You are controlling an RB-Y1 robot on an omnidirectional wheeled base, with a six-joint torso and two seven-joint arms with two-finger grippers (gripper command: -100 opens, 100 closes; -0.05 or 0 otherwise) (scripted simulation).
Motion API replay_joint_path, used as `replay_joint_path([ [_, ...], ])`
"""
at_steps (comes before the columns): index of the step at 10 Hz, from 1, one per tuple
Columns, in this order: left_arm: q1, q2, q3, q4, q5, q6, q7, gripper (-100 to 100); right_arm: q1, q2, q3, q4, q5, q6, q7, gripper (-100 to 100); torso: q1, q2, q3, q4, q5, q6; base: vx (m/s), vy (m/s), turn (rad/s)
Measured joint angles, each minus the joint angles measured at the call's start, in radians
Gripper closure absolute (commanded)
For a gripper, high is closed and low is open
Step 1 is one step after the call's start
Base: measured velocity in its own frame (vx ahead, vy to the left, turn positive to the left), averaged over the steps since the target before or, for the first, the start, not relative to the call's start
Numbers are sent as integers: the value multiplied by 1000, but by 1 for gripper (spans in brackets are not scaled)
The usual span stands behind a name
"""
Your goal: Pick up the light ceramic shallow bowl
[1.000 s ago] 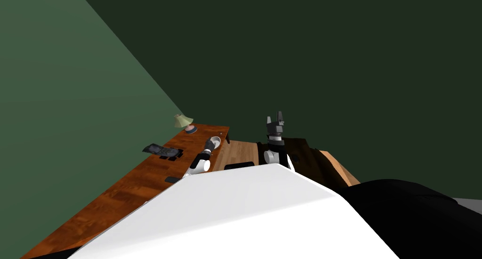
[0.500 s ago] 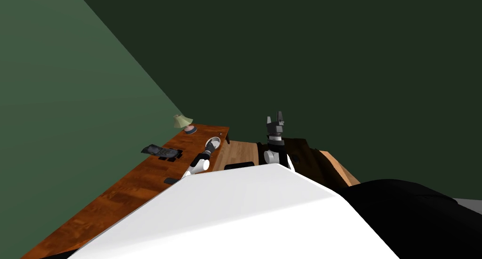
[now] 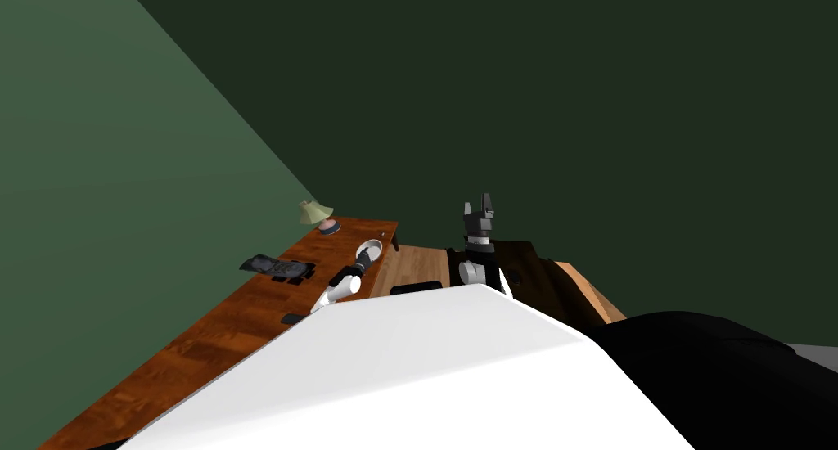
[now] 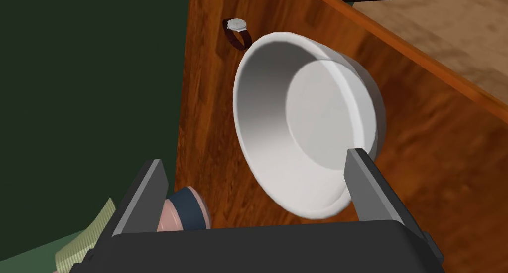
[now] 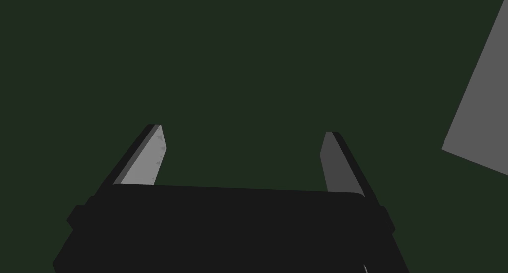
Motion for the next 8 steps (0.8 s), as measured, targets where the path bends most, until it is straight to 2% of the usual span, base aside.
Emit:
replay_joint_path([
  [2, -15, 17, 3, 47, 23, 39, -21, -100, 0, 0, 0, 0, 0, 0, 0, 0, 0, 0, 0, 0, 0, 0, 31, 2, -20],
  [3, -38, 27, 5, 89, 38, 56, -34, -100, 0, 0, 0, 0, 0, 0, 0, 0, 0, 0, 0, 0, 0, 0, 31, -2, -18],
  [6, -51, 34, 27, 117, 45, 127, -62, -100, 0, 0, 0, 0, 0, 0, 0, 0, 0, 0, 0, 0, 0, 0, 38, -1, -24],
  [8, -66, 58, 31, 156, 72, 164, -84, -100, 0, 0, 0, 0, 0, 0, 0, 0, 0, 0, 0, 0, 0, 0, 34, -3, -32],
])
